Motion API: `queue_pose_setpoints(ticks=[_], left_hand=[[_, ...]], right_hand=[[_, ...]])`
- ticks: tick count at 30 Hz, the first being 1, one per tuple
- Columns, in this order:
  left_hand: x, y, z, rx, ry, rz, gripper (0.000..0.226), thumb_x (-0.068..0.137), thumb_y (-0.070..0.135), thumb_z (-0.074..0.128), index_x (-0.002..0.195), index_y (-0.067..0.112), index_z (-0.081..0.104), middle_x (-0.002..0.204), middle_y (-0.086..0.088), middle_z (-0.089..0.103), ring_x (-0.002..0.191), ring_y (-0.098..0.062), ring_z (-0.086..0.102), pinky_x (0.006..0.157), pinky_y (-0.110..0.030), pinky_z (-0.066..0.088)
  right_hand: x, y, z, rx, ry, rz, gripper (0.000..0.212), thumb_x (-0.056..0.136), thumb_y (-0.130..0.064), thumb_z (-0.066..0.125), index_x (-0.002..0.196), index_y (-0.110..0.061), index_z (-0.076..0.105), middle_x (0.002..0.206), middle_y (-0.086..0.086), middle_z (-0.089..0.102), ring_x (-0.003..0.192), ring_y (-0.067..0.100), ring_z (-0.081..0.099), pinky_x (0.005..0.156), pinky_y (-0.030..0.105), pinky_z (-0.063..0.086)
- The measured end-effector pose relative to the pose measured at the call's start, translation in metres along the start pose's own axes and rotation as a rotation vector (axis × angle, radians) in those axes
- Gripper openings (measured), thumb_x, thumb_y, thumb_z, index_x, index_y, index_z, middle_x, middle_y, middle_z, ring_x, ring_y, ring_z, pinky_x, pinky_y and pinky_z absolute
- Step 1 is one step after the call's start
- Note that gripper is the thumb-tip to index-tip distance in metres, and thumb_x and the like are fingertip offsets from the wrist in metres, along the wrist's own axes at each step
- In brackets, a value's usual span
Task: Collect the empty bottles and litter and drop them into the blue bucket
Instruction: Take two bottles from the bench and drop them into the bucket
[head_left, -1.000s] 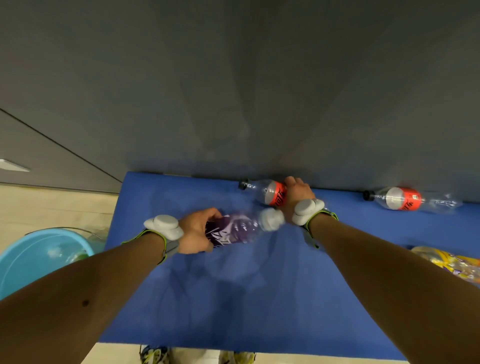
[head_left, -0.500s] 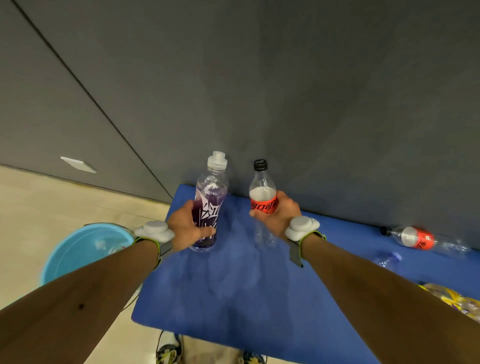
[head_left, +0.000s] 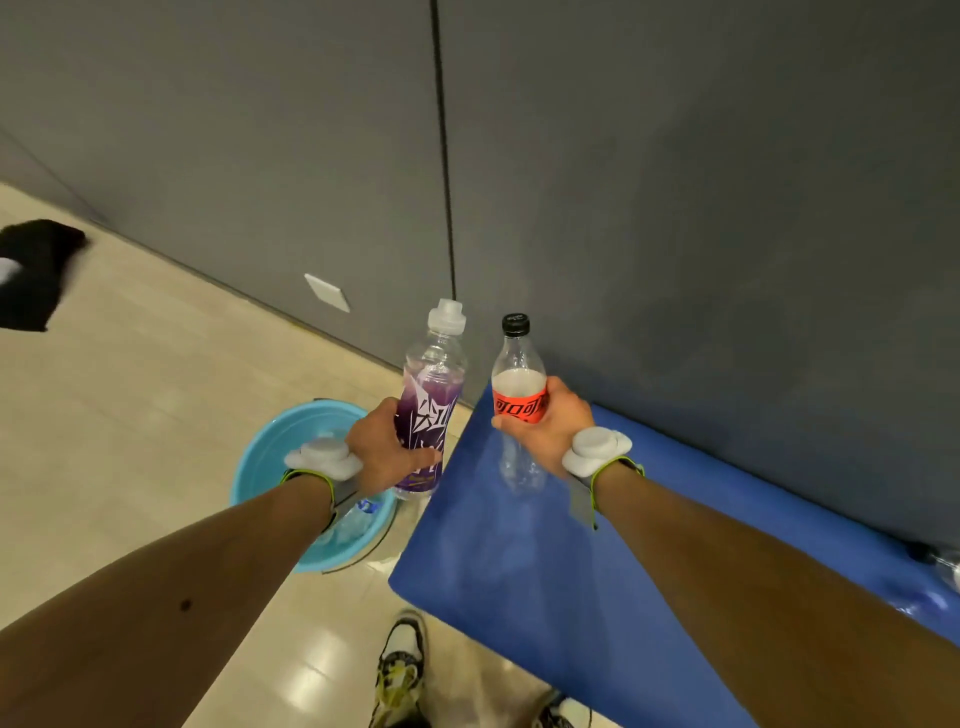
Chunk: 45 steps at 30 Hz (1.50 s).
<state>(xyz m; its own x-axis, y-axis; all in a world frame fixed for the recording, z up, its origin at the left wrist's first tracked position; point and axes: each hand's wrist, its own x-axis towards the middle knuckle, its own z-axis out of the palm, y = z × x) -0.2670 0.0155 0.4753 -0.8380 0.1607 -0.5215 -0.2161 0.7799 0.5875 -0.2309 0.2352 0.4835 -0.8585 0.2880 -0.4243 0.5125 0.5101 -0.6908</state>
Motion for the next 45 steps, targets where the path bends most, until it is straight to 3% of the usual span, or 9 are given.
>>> queue_pose_setpoints(ticks=[4, 12, 19, 23, 27, 32, 40, 42, 45], left_hand=[[-0.011, -0.042, -0.027, -0.012, 0.034, -0.044, 0.070, 0.058, 0.042, 0.081, 0.117, 0.017, 0.053, 0.112, -0.003, 0.069, 0.103, -0.026, 0.065, 0.093, -0.042, 0.051], [-0.029, -0.118, -0.069, -0.046, 0.120, -0.156, 0.066, 0.066, 0.033, 0.082, 0.121, 0.015, 0.053, 0.115, -0.002, 0.068, 0.105, -0.024, 0.064, 0.080, -0.026, 0.043], [-0.022, -0.178, -0.082, -0.058, 0.167, -0.228, 0.066, 0.066, 0.035, 0.082, 0.122, 0.014, 0.052, 0.117, -0.004, 0.068, 0.106, -0.027, 0.064, 0.087, -0.032, 0.050], [-0.004, -0.211, -0.076, -0.089, 0.168, -0.260, 0.063, 0.066, 0.037, 0.081, 0.118, 0.015, 0.052, 0.111, -0.003, 0.068, 0.094, -0.022, 0.062, 0.076, -0.027, 0.043], [0.015, -0.239, -0.066, -0.093, 0.157, -0.293, 0.061, 0.068, 0.041, 0.079, 0.116, 0.016, 0.052, 0.109, -0.002, 0.067, 0.090, -0.021, 0.060, 0.074, -0.027, 0.043], [0.033, -0.265, -0.050, -0.103, 0.151, -0.316, 0.062, 0.068, 0.043, 0.078, 0.117, 0.016, 0.052, 0.108, -0.001, 0.068, 0.093, -0.022, 0.063, 0.073, -0.027, 0.044], [0.053, -0.292, -0.022, -0.151, 0.138, -0.380, 0.062, 0.070, 0.045, 0.077, 0.118, 0.015, 0.053, 0.097, 0.004, 0.062, 0.085, -0.019, 0.060, 0.072, -0.027, 0.044], [0.057, -0.295, -0.020, -0.158, 0.148, -0.398, 0.064, 0.071, 0.046, 0.077, 0.120, 0.015, 0.051, 0.103, 0.001, 0.066, 0.092, -0.023, 0.064, 0.075, -0.028, 0.046], [0.061, -0.296, -0.023, -0.170, 0.135, -0.399, 0.073, 0.072, 0.047, 0.075, 0.130, 0.014, 0.045, 0.123, -0.004, 0.063, 0.108, -0.027, 0.063, 0.091, -0.035, 0.051]], right_hand=[[-0.001, -0.029, 0.043, -0.011, -0.058, -0.047, 0.057, 0.068, -0.044, 0.079, 0.112, -0.019, 0.054, 0.108, 0.000, 0.067, 0.101, 0.021, 0.062, 0.084, 0.029, 0.051], [-0.006, -0.077, 0.132, -0.038, -0.181, -0.131, 0.057, 0.067, -0.043, 0.078, 0.113, -0.019, 0.053, 0.107, 0.001, 0.069, 0.098, 0.022, 0.064, 0.083, 0.032, 0.053], [0.001, -0.101, 0.195, -0.062, -0.285, -0.160, 0.064, 0.064, -0.046, 0.080, 0.114, -0.018, 0.051, 0.096, -0.003, 0.063, 0.084, 0.017, 0.058, 0.071, 0.026, 0.045], [0.014, -0.098, 0.231, -0.086, -0.305, -0.165, 0.063, 0.063, -0.047, 0.080, 0.110, -0.016, 0.051, 0.090, -0.006, 0.060, 0.084, 0.019, 0.060, 0.069, 0.026, 0.044], [0.028, -0.089, 0.264, -0.096, -0.325, -0.155, 0.058, 0.066, -0.045, 0.079, 0.108, -0.018, 0.050, 0.082, -0.011, 0.057, 0.078, 0.014, 0.058, 0.061, 0.022, 0.043], [0.043, -0.073, 0.295, -0.108, -0.338, -0.139, 0.065, 0.069, -0.049, 0.076, 0.118, -0.016, 0.049, 0.099, -0.006, 0.061, 0.090, 0.017, 0.060, 0.073, 0.027, 0.045], [0.058, -0.041, 0.330, -0.146, -0.361, -0.062, 0.064, 0.073, -0.043, 0.076, 0.122, -0.016, 0.045, 0.099, -0.005, 0.059, 0.090, 0.018, 0.059, 0.077, 0.028, 0.048], [0.061, -0.037, 0.332, -0.173, -0.373, -0.045, 0.066, 0.074, -0.042, 0.075, 0.126, -0.016, 0.043, 0.108, -0.001, 0.063, 0.094, 0.019, 0.060, 0.081, 0.029, 0.048], [0.065, -0.034, 0.331, -0.195, -0.398, -0.018, 0.076, 0.076, -0.040, 0.074, 0.137, -0.016, 0.036, 0.130, 0.003, 0.056, 0.115, 0.021, 0.056, 0.093, 0.028, 0.044]])
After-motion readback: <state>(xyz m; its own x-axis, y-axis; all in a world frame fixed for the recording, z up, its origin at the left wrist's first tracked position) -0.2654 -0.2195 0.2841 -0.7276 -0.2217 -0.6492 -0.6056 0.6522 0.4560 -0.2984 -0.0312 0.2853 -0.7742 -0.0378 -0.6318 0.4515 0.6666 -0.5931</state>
